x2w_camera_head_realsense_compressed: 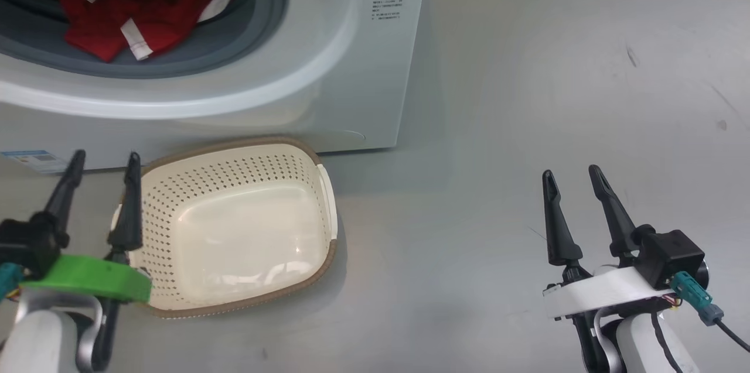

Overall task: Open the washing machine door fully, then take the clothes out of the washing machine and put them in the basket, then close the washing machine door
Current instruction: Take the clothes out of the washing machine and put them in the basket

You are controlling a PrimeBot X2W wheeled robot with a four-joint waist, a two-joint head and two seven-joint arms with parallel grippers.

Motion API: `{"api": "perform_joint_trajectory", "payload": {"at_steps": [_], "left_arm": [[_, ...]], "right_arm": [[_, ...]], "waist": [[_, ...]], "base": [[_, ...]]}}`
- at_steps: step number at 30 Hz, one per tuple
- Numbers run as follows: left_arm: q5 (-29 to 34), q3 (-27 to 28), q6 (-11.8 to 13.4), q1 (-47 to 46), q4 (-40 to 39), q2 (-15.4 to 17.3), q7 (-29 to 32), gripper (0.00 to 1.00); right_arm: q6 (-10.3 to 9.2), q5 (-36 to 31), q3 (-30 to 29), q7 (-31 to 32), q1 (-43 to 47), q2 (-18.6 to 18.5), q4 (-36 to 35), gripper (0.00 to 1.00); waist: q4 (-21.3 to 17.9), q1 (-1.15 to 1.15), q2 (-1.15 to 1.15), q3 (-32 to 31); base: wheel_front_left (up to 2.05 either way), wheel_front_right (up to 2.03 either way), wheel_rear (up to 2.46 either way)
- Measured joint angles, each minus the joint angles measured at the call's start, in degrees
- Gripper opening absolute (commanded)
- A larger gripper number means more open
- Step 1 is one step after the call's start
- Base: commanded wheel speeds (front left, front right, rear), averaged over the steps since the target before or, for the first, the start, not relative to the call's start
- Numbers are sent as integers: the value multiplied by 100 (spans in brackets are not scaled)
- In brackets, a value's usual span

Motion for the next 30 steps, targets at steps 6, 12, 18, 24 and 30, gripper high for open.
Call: {"api": "perform_joint_trajectory", "payload": {"at_steps": [6, 12, 18, 24, 30], "left_arm": [[-494, 288, 0, -654, 272, 122, 550, 100], [-815, 630, 0, -1367, 576, 336, 1060, 100], [-859, 809, 78, -2054, 1007, 710, 1733, 100], [-933, 860, 171, -2698, 1252, 856, 2124, 100], [-931, 862, 342, -3180, 1588, 1018, 2533, 100]], "right_arm": [[-52, 103, 209, 0, -269, -1, -96, 100], [-107, 174, 408, -1, -366, -3, -120, 100], [-201, 319, 638, -1, -559, -4, -180, 100], [-302, 450, 779, -1, -659, -3, -220, 100], [-405, 504, 898, -1, -778, -3, -277, 100]], "waist": [[-247, 0, 0, 389], [-566, 0, 0, 724], [-946, 0, 0, 1074], [-1237, 0, 0, 1330], [-1450, 1, 0, 1568]], "base": [[0, 0, 0], [0, 0, 0], [0, 0, 0], [0, 0, 0], [0, 0, 0]]}}
